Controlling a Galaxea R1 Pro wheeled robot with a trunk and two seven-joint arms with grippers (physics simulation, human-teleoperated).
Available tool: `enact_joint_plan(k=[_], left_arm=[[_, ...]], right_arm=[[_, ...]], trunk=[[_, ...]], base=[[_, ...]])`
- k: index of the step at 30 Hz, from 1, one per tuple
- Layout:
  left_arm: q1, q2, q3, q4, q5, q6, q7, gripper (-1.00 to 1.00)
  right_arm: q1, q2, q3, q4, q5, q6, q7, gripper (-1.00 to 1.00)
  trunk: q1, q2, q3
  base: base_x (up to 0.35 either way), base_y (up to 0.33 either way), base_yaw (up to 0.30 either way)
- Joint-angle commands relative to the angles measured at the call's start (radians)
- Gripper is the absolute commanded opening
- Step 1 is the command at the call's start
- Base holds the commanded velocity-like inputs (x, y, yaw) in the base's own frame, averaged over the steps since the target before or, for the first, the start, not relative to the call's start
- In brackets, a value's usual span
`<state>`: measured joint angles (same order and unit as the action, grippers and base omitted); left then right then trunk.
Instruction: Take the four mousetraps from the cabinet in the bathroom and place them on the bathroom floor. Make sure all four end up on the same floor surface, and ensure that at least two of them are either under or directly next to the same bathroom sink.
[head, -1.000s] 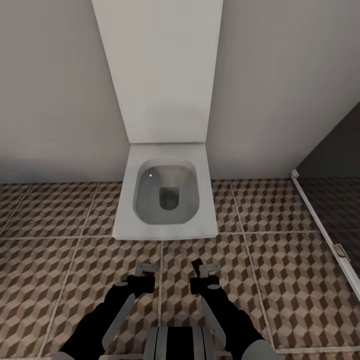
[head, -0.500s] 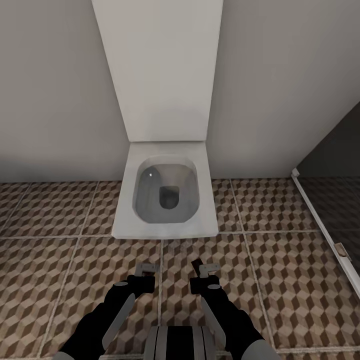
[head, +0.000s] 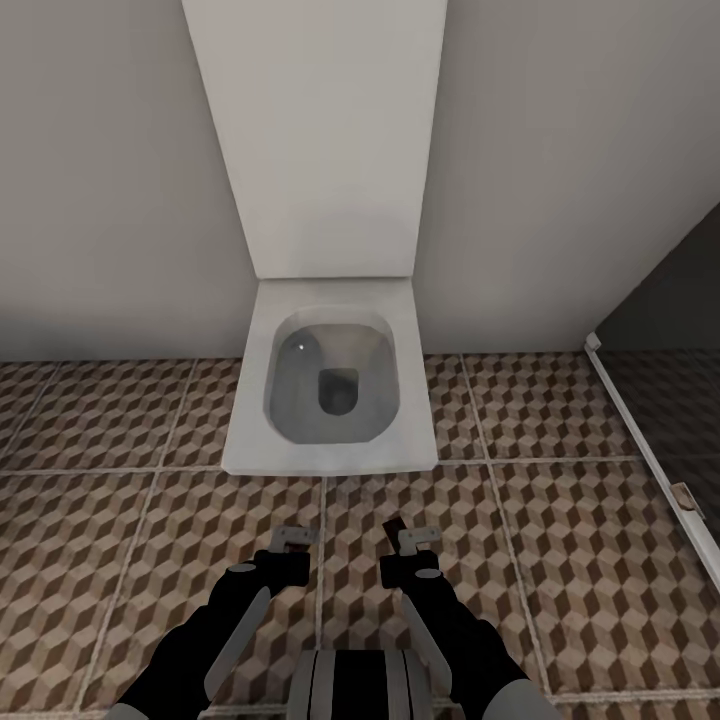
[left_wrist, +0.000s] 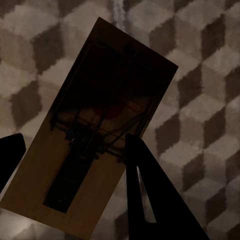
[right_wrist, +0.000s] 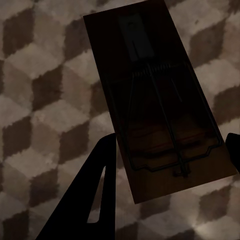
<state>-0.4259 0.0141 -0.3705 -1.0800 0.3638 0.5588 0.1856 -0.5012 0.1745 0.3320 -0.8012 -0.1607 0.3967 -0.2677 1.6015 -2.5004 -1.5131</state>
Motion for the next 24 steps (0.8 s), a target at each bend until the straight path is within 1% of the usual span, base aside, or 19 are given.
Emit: enact_joint_plan(k=[1, 24], left_arm=[[-0.001, 0.001, -0.004, -0.001, 0.010, 0.003, 0.009, -1.00], [-0.001, 0.001, -0.004, -0.007, 0.010, 0.003, 0.009, -1.00]], right_arm=[[0.000, 0.000, 0.002, -0.001, -0.012, 0.002, -0.010, -1.00], [0.000, 0.000, 0.002, -0.001, -0.012, 0.002, -0.010, -1.00]], trunk=[[0.000, 0.000, -0.001], [0.000, 0.000, -0.001]], base=[[0.000, 0.000, 0.000], [0.000, 0.000, 0.000]])
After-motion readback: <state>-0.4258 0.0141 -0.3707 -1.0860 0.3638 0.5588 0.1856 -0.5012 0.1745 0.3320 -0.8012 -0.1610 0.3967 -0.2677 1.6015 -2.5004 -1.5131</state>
